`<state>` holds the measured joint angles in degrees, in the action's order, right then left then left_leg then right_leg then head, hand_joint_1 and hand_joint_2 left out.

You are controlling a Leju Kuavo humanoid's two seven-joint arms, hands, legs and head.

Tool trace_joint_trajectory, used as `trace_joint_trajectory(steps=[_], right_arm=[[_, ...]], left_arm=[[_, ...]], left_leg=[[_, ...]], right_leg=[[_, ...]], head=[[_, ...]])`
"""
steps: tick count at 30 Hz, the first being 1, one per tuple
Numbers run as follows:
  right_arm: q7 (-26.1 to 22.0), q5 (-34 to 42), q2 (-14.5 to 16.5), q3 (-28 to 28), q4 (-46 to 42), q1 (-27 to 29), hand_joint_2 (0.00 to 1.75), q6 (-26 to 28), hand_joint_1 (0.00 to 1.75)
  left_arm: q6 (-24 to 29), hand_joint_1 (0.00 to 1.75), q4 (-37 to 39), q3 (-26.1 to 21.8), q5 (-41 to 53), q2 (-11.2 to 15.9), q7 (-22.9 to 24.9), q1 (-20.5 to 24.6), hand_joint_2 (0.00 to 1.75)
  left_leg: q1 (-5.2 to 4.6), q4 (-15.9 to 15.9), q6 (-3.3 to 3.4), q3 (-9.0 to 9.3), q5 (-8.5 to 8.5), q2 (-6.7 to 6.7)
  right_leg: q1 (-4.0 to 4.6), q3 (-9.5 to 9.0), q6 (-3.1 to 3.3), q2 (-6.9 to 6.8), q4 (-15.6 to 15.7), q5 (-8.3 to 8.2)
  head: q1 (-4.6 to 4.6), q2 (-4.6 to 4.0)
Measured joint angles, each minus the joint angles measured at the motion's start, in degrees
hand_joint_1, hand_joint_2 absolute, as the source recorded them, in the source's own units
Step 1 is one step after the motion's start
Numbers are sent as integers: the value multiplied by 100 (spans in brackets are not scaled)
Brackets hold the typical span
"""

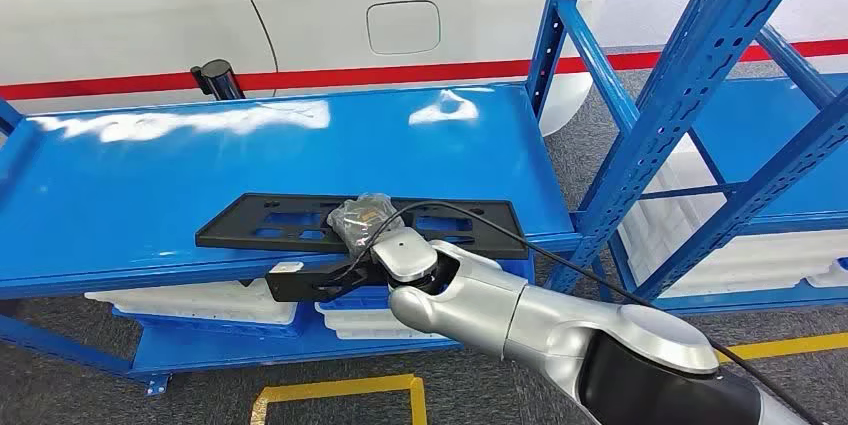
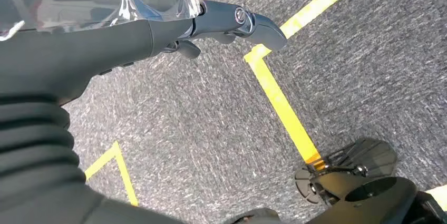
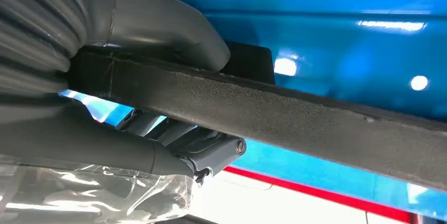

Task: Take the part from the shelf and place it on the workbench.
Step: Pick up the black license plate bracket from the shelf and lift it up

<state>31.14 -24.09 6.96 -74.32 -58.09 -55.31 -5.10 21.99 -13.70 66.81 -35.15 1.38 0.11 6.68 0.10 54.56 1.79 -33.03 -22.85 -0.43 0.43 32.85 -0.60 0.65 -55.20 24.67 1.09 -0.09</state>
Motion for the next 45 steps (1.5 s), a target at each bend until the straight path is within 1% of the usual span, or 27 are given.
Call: trace_joint_trajectory(steps=[5, 12, 18, 23, 25, 31, 38, 42, 45], right_arm=[[-92, -392, -58, 13, -49, 34, 175, 298, 175], [-476, -1305, -132, 109, -241, 180, 175, 783, 175], [-679, -1881, -202, 231, -462, 335, 175, 1045, 175], [-884, -2801, -274, 332, -726, 488, 175, 1281, 175], [-934, -3005, -298, 372, -850, 546, 175, 1328, 175], [-958, -3146, -366, 438, -1078, 620, 175, 1350, 175], [-1022, -3990, -470, 460, -1453, 667, 175, 1414, 175], [-1021, -4253, -539, 461, -1659, 690, 175, 1355, 175], [-1022, -4324, -590, 471, -1791, 707, 175, 1309, 175]], left_arm=[[-81, 0, 0, 1, 11, 0, 1, -1, 175], [-123, 0, 0, 15, 84, -1, -35, 21, 175], [-127, 0, 0, 31, 140, -8, -58, 98, 175], [-127, 0, 0, 38, 187, -13, -89, 108, 175], [-127, 0, 0, 38, 204, -13, -97, 110, 175], [-127, 0, 0, 43, 253, -15, -122, 112, 175], [-160, 0, 0, 144, 397, -17, -223, 133, 175], [-214, 0, 0, 160, 376, -17, -220, 141, 175], [-244, 0, 0, 173, 370, -17, -231, 146, 175]], left_leg=[[0, 0, 0, -1, 0, 1], [0, 0, 0, -1, 0, 2], [0, 0, 0, -1, 0, 2], [0, 0, 0, -1, 0, 2], [0, 0, 0, -1, -1, 2], [0, 0, 0, -1, -1, 3], [-1, 2, 1, -1, -2, 3], [-19, 22, 32, -7, -25, 3], [-41, 23, 67, -4, -22, 3]], right_leg=[[0, 0, 0, 1, 0, 0], [0, 1, 0, 1, 0, 0], [0, -1, 0, 1, 0, 0], [0, -1, 0, 1, 0, 0], [0, 0, 0, 1, 0, 0], [0, 0, 0, 1, 0, 0], [-2, -1, -1, 1, 2, -1], [-27, -3, -18, -1, 10, -2], [-50, -7, -57, 0, 17, -15]], head=[[0, 0], [0, 0], [0, 0], [0, 0], [0, 0], [0, 0], [0, 0], [0, 0], [0, 0]])
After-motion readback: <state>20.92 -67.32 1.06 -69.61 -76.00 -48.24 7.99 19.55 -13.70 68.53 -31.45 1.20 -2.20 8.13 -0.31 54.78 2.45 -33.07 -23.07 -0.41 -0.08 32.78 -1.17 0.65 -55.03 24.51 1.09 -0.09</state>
